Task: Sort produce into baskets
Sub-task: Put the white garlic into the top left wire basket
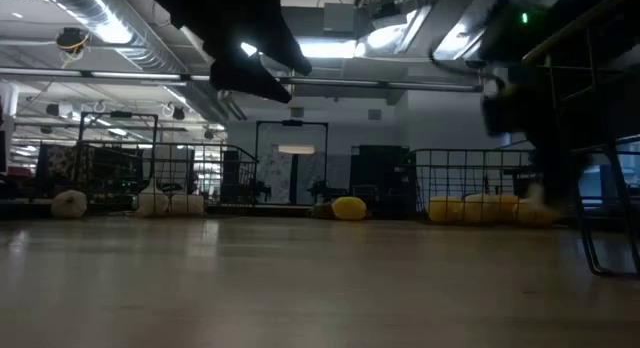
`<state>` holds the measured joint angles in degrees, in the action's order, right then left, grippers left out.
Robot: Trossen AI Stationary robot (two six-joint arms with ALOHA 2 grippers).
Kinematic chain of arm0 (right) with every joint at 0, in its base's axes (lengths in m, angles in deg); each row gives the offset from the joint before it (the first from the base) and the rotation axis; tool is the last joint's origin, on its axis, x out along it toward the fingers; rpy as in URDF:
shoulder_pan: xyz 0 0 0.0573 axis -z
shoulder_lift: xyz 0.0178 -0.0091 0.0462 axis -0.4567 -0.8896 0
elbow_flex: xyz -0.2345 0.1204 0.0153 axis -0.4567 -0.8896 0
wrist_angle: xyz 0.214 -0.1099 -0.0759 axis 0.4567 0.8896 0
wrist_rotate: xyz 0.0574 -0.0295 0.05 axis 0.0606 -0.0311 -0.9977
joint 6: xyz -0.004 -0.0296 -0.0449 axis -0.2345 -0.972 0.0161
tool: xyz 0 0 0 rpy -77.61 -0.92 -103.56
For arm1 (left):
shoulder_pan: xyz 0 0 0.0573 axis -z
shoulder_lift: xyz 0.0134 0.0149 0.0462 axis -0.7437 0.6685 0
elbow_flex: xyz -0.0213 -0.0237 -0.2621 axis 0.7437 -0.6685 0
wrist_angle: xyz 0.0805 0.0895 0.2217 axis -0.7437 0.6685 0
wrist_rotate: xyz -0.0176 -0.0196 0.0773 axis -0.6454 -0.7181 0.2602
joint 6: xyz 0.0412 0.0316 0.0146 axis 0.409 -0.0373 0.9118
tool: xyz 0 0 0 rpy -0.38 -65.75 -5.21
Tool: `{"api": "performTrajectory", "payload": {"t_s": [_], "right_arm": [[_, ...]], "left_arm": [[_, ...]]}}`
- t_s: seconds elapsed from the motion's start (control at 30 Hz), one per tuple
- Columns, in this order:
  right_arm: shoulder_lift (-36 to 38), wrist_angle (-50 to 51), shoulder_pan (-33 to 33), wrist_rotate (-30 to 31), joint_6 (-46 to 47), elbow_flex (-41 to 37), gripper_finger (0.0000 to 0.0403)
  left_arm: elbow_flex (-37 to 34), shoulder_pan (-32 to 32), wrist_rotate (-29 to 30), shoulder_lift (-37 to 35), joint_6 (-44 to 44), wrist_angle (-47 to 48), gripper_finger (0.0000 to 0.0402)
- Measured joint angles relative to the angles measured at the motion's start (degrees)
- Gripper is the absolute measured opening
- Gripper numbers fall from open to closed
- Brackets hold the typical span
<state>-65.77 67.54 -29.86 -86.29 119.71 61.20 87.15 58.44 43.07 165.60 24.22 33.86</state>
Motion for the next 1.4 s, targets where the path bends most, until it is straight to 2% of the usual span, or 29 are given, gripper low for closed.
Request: {"api": "performTrajectory", "payload": {"t_s": [0.2, 0.37, 0.5, 0.77, 0.97, 1.17, 1.4], "right_arm": [[-1.06, -21.26, -2.73, 3.68, -4.55, 0.12, 0.0114], [-3.63, -33.39, -4.23, 6.74, -9.70, 0.12, 0.0114], [-6.83, -41.34, -4.67, 6.95, -10.16, 0.12, 0.0114], [-14.78, -58.18, -7.96, 8.63, -11.30, 0.15, 0.0120], [-18.25, -59.36, -11.25, 9.42, -13.69, 3.32, 0.0121], [-21.34, -59.24, -12.86, 10.47, -16.43, 6.47, 0.0121], [-21.92, -59.83, -12.82, 15.94, -20.22, 7.47, 0.0122]], "left_arm": [[0.00, -0.04, -2.21, 0.00, 1.27, -3.24, 0.0337], [0.00, -0.04, -6.74, 0.00, 2.41, -5.18, 0.0337], [0.04, -0.10, -9.58, 0.71, 2.78, -7.33, 0.0337], [0.04, -2.31, -23.19, 8.76, 2.57, -16.63, 0.0337], [0.02, -3.62, -28.14, 12.58, 1.19, -20.36, 0.0337], [0.02, -4.26, -31.12, 12.90, 1.43, -23.30, 0.0335], [0.02, -4.10, -31.56, 12.90, 1.92, -23.51, 0.0290]]}}
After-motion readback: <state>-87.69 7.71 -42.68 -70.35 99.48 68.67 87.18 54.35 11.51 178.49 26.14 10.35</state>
